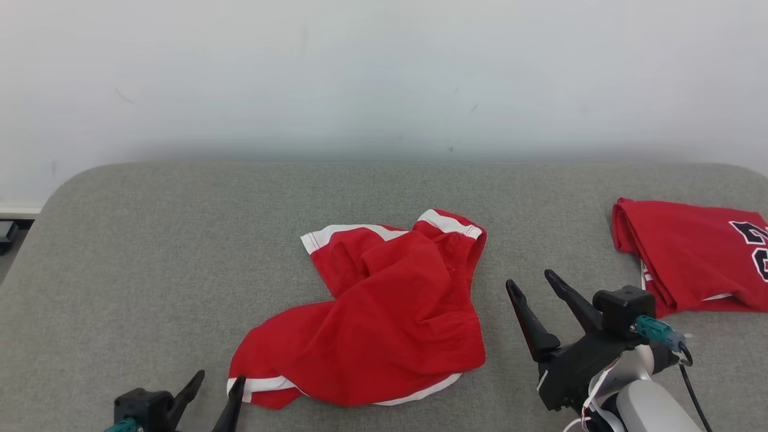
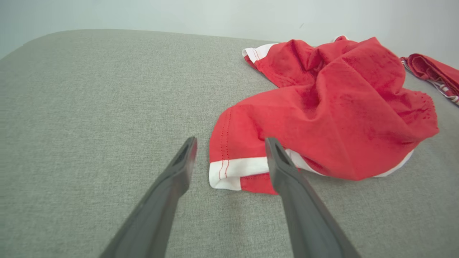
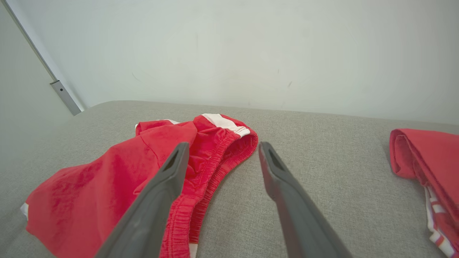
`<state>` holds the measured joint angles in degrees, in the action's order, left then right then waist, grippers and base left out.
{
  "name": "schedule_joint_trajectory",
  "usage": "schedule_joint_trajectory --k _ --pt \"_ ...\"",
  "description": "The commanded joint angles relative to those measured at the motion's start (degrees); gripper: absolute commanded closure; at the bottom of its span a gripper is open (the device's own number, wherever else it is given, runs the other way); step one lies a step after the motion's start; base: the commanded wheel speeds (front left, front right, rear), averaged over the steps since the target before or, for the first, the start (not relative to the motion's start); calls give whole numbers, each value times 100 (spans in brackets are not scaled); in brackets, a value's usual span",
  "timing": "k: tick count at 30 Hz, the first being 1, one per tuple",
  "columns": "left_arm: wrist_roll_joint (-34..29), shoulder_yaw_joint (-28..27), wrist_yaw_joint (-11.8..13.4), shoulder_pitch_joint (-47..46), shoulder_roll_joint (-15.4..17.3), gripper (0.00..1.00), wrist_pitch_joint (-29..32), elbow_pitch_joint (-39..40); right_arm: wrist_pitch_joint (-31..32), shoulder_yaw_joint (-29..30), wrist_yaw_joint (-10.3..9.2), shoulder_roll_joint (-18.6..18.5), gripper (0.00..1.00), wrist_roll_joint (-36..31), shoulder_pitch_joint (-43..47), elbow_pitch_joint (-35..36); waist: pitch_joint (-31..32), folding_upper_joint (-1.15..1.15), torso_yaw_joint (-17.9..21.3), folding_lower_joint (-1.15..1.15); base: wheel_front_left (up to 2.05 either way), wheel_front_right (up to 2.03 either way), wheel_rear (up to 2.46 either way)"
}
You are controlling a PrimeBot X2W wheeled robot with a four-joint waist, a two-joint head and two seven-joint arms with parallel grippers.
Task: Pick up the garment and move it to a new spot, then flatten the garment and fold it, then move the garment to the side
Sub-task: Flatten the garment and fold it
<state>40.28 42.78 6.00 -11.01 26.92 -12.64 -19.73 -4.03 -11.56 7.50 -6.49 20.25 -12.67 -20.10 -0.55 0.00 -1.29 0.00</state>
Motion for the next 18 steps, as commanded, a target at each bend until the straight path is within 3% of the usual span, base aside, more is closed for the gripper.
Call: schedule_joint_trajectory --k 1,8,12,18 --pt "35 -84 26 89 3 0 -75 0 -32 4 -4 -79 0 20 31 18 42 0 -6 0 0 0 0" --pt "-80 -470 280 234 -124 0 -237 113 -78 -50 -4 -270 0 67 164 61 120 0 9 0 0 0 0" --pt "-360 -777 517 368 -244 0 -268 290 -217 60 -4 -326 0 32 315 72 180 0 12 0 0 0 0" --pt "-877 -1322 659 747 -356 0 -259 567 -416 134 -4 -349 0 -37 598 70 286 0 57 0 0 0 0"
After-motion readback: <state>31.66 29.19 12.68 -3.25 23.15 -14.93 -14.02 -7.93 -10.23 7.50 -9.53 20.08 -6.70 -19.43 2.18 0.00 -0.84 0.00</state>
